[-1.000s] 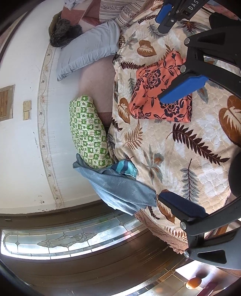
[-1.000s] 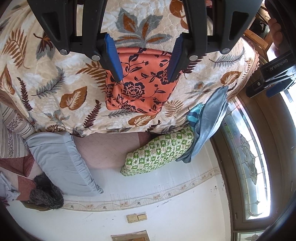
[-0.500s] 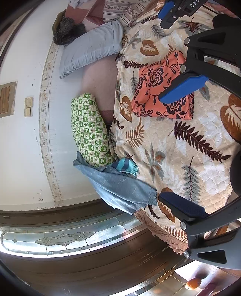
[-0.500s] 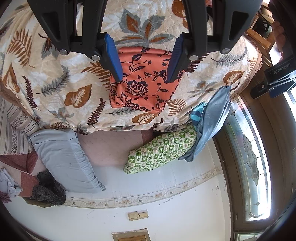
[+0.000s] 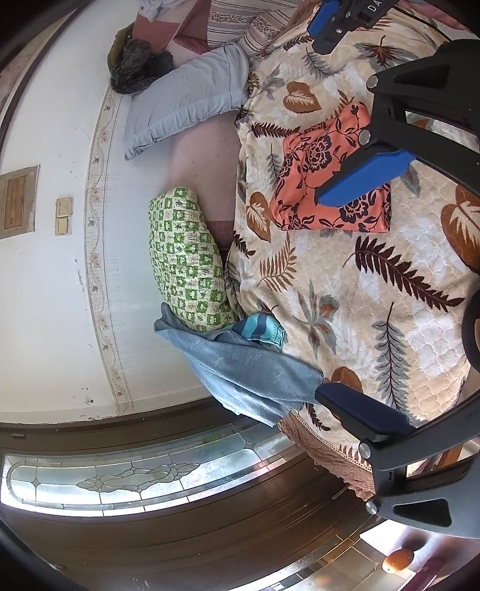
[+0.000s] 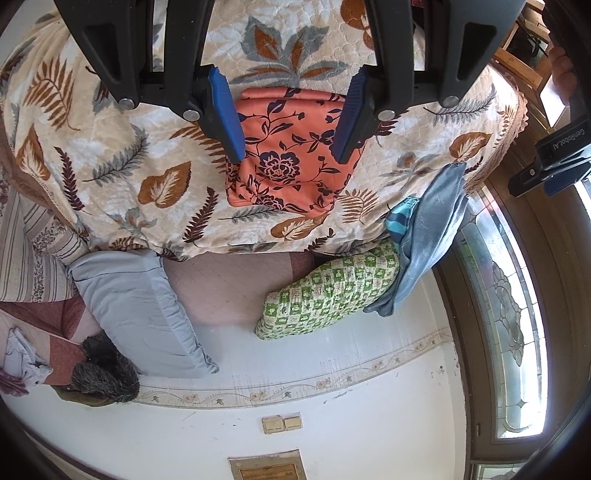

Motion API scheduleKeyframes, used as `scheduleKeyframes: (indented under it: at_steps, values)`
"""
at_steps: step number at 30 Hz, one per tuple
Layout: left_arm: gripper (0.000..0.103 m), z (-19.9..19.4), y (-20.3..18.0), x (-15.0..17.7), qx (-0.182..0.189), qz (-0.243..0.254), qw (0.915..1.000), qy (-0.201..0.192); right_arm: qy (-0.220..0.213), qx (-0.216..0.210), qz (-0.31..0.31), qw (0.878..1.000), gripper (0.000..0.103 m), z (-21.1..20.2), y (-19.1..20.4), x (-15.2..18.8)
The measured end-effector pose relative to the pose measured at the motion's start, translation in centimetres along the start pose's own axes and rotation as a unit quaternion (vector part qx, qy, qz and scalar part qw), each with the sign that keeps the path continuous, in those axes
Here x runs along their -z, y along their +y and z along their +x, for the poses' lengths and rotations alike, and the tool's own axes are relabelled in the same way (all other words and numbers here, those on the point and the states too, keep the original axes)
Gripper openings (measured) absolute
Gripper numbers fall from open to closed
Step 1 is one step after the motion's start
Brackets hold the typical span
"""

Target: Fold small clothes

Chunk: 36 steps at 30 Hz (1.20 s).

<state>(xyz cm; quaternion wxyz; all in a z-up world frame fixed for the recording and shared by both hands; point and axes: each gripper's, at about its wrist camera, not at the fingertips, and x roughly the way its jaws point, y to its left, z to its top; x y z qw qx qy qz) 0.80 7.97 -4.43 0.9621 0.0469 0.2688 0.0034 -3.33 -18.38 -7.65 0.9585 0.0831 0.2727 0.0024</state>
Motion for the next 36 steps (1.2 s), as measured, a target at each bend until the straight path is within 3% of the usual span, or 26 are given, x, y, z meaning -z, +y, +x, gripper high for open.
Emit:
scheduleKeyframes:
  at_steps: [7,12,23,32,36]
  values:
    - [0.096,-0.6,-0.2,-0.6,-0.005,0.011,0.9999,0.0,-0.014,-0.018,-0.007,1.0,0.054,0.2,0.4,-1.1]
    - [0.096,0.1,-0.6,-1.0,-0.008,0.011,0.9999,0.007,0.006,-0.037,0.004,0.999,0.054,2.6,0.1,-1.2]
    - [0.096,2.2,-1.8,-2.8,0.011,-0.013,0.9999,-0.002,0.025,-0.036,0.006,0.999,0.054,6.0,-2.5,-1.4]
    - [0.096,6.2,-2.1,-3.7,0.032,-0.021,0.9991,0.018,0.042,-0.023,0.001,0.999,0.054,9.4,-2.8,-1.7]
    - [0.096,10.0,-0.7,-3.6,0.056,-0.045,0.9965,0.044,0.047,-0.014,0.007,0.999,0.054,11.4,-3.8,-1.9]
